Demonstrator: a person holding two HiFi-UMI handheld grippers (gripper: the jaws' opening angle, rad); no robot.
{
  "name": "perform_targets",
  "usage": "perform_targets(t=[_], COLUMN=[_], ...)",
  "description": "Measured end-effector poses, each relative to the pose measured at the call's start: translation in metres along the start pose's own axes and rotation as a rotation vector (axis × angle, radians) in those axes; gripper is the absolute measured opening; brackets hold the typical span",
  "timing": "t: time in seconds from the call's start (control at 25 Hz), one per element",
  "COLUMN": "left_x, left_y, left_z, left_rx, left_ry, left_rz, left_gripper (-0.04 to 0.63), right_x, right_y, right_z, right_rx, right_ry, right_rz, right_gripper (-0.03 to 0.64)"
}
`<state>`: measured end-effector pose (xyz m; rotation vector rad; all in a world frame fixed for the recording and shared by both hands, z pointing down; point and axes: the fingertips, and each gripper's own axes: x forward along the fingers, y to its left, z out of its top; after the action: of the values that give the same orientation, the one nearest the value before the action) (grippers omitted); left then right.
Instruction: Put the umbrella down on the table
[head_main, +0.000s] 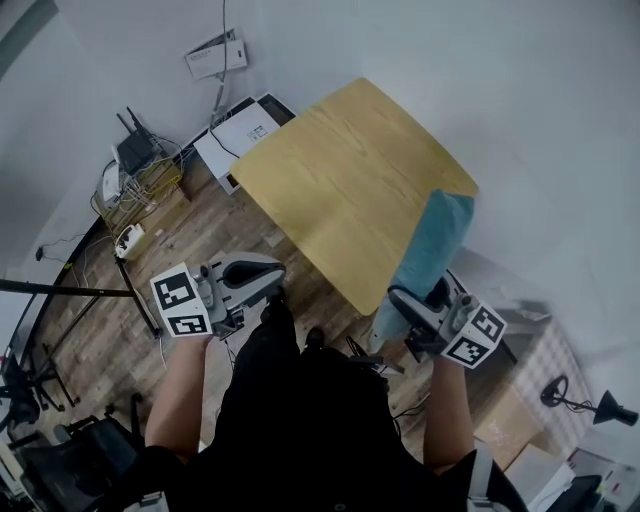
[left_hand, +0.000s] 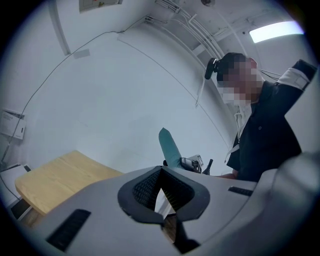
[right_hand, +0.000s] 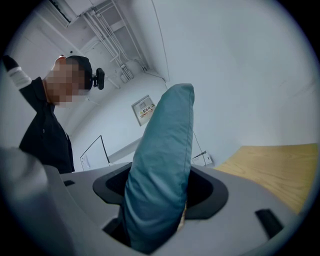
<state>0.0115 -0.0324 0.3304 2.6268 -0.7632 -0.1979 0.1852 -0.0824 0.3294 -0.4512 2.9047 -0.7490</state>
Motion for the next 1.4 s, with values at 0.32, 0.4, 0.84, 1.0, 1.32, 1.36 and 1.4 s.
perform_targets(t=[0.32, 0.4, 0.84, 1.0, 1.32, 1.36, 1.4], left_x=[-0.018, -0.023, -0.057, -0.056, -0.042, -0.038, -0.035], left_y=[0.077, 0.096, 0.187, 0.206, 0.236, 0.24, 0.245], left_z=[0.039, 0.051, 0.084, 0.088, 0.086, 0.086, 0.086], left_rx=[0.004, 0.007, -0.008, -0.027, -0.034, -0.033, -0.032], left_ry=[-0.01, -0.012, 0.002, -0.005, 0.034, 0.041, 0.048], left_rz=[-0.062, -0.078, -0.152, -0.168, -0.16, -0.157, -0.154], left_gripper=[0.011, 0.011, 0.011, 0.011, 0.011, 0.011, 0.011], right_x=[0.069, 0.089, 0.172, 0.182, 0.192, 0.193, 0.195], right_y=[-0.028, -0.036, -0.055, -0.066, -0.099, -0.105, -0.11], right_z=[0.021, 0.028, 0.051, 0.049, 0.055, 0.055, 0.056], right_rx=[-0.004, 0.009, -0.042, -0.039, -0.029, -0.03, -0.032], right_ry=[-0.027, -0.046, -0.071, -0.057, -0.065, -0.063, -0.06], right_rz=[-0.079, -0.095, -0.207, -0.245, -0.285, -0.289, -0.293], right_gripper=[0.316, 0.316, 0.316, 0.316, 0.316, 0.316, 0.316])
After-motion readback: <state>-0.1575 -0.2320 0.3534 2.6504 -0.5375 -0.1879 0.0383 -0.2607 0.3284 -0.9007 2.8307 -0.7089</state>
